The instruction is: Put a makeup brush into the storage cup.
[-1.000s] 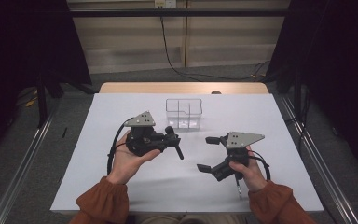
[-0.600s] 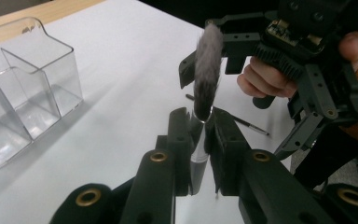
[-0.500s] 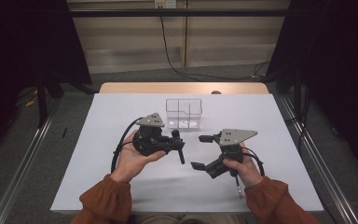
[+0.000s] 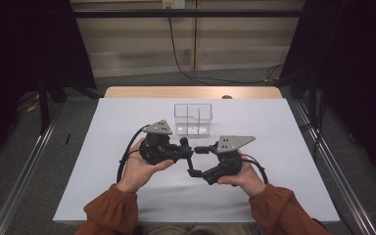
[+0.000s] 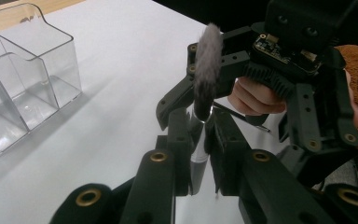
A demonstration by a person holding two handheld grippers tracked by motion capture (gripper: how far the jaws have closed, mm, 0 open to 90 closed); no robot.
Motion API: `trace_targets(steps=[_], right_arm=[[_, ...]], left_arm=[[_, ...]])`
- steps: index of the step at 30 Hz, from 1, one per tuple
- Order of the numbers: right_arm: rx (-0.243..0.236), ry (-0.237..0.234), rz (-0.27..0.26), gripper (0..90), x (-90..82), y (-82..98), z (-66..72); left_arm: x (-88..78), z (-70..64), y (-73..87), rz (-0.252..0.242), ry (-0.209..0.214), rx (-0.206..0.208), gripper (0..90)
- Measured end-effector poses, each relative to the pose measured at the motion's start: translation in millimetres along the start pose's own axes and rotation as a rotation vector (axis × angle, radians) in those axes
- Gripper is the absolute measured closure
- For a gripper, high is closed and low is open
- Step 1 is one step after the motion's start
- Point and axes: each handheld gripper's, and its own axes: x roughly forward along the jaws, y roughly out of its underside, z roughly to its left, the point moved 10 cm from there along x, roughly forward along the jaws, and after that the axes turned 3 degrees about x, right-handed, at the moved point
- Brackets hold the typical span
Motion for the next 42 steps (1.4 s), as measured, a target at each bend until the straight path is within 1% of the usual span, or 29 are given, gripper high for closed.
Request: trace_targets(steps=[2,6,8,12,14,16,18,21,22,27,31,39,42], right_arm=[[0.002,0.008,0.004,31.4,1.1,1.8,-1.6],[0.005,0.003,0.0,47.0,2.9,2.1,-1.0],[0.004,0.009,0.001,54.6,3.7,2.0,-1.2],[0.005,0.011,0.005,62.5,4.6,3.5,-1.8],[0.008,0.009,0.0,63.9,4.9,3.0,-1.4],[0.008,0.008,-0.003,67.5,4.5,2.3,-1.3],[0.017,0.007,-0.007,69.3,4.1,2.1,-1.5],[0.016,0.006,-0.002,72.5,4.5,3.1,-1.4],[0.009,0.006,0.001,73.0,4.9,3.4,-0.8],[0.02,0.008,-0.005,76.1,5.7,3.4,-1.4],[0.017,0.019,-0.008,79.2,5.7,3.1,-2.8],[0.009,0.028,-0.006,79.6,4.8,3.7,-3.8],[0.01,0.03,-0.011,79.7,4.2,2.9,-4.2]], left_arm=[[0.9,-0.3,0.3,0.001,-0.002,-0.001,79.7],[1.5,-1.0,-0.2,-0.003,0.002,-0.002,79.7],[1.9,-0.8,0.1,-0.001,0.001,-0.001,79.7],[3.1,-0.5,0.8,-0.001,-0.004,-0.004,79.7],[3.5,-0.1,1.0,-0.001,-0.003,-0.001,79.7],[4.0,0.0,0.9,-0.005,0.0,-0.007,79.7],[4.3,0.8,1.1,-0.004,-0.003,-0.004,79.7],[4.7,2.7,1.6,-0.008,-0.01,-0.011,79.7],[5.0,3.1,2.0,-0.007,-0.011,-0.01,79.6],[5.6,3.7,2.5,-0.01,-0.014,-0.012,79.7],[7.0,2.8,3.3,-0.009,-0.009,-0.012,79.7],[7.8,3.6,3.0,-0.027,-0.008,-0.016,79.5],[7.7,3.2,2.5,-0.043,0.005,-0.025,78.9]])
